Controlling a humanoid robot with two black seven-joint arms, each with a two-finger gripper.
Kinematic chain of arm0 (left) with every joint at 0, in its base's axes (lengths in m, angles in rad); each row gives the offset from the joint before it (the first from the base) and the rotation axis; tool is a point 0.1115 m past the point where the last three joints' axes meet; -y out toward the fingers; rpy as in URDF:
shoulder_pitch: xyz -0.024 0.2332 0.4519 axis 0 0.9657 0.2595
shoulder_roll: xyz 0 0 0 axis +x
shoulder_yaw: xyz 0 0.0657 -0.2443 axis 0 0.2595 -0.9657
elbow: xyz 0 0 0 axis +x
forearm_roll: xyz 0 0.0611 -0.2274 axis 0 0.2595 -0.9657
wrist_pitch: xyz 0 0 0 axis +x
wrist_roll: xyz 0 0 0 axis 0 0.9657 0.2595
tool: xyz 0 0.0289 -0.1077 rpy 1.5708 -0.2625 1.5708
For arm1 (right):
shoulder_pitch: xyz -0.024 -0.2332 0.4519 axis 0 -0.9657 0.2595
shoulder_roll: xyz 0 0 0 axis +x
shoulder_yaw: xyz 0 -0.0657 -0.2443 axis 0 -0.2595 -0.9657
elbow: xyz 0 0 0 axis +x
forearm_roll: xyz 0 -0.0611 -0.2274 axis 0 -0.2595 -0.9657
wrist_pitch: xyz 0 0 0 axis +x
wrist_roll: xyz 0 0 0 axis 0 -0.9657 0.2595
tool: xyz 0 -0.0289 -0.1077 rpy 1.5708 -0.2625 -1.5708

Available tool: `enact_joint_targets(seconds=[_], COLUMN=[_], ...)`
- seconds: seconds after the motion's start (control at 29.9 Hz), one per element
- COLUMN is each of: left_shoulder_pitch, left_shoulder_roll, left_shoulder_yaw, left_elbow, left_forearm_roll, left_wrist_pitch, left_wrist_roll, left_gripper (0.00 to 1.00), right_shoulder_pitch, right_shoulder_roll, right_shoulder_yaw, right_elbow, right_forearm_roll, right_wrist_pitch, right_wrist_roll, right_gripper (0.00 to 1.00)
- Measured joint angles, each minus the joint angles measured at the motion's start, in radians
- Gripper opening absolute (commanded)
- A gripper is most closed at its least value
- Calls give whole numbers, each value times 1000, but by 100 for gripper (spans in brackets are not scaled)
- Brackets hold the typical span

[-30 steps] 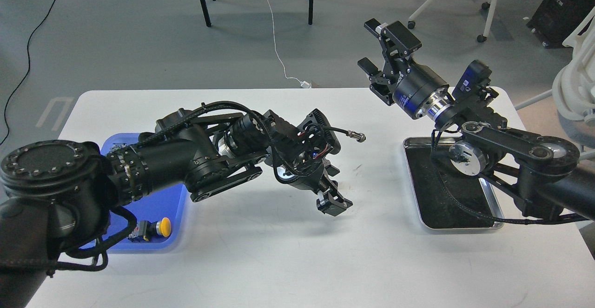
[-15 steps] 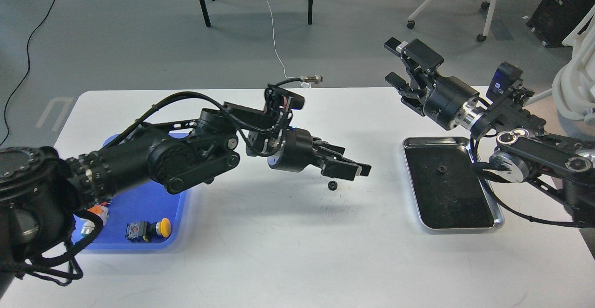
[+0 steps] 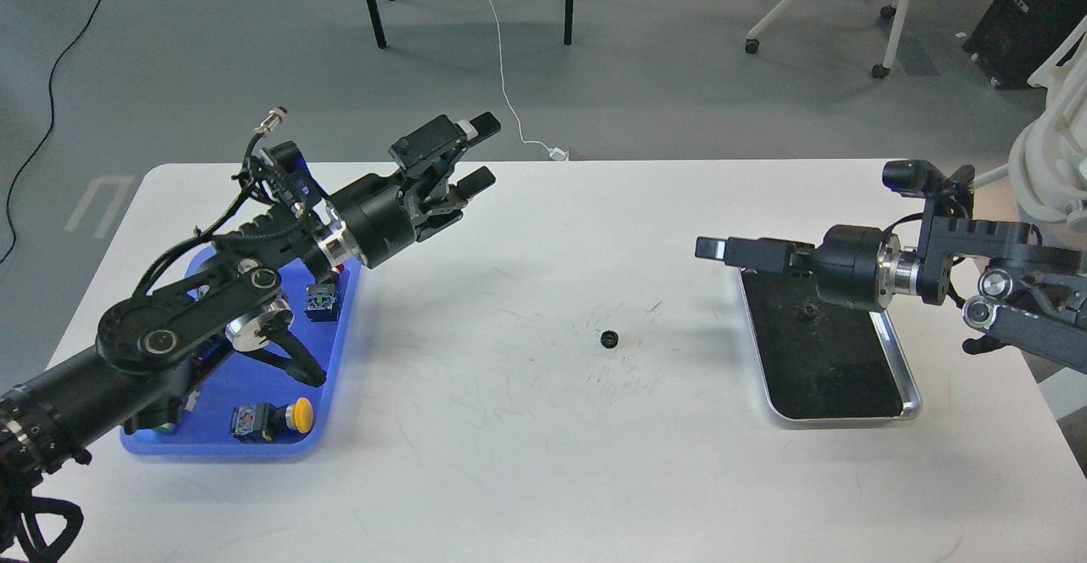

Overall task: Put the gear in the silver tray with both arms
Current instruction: 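Reach the right gripper to the gear on the table and grasp it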

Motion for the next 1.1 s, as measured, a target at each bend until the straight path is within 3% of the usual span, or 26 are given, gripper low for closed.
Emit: enact_joint_targets(seconds=[0.3,0.7,0.8,1.1], left_shoulder_pitch=[225,242,242,243], left_shoulder_roll=[-13,-9,-8,-8], left_shoulder_yaw=[-309,-352,-354,-354], left_elbow=[-4,-8,-19,-28], left_forearm_roll=[-198,-207,-208,-208], left_wrist_pitch=[-8,-9,-8,-8], left_wrist_roll=[100,105,105,106], left_gripper=[99,99,99,99], right_shoulder_pitch=[182,237,237,235], right_shoulder_roll=[211,495,528,592], right_shoulder_yaw=[-256,-422,-442,-496], right_elbow=[-71,-242,-267,-319], right_forearm_roll=[-100,-145,-144,-144], right_wrist_pitch=[0,-12,-24,-55], right_wrist_roll=[0,0,0,0], right_gripper=[98,84,69,68])
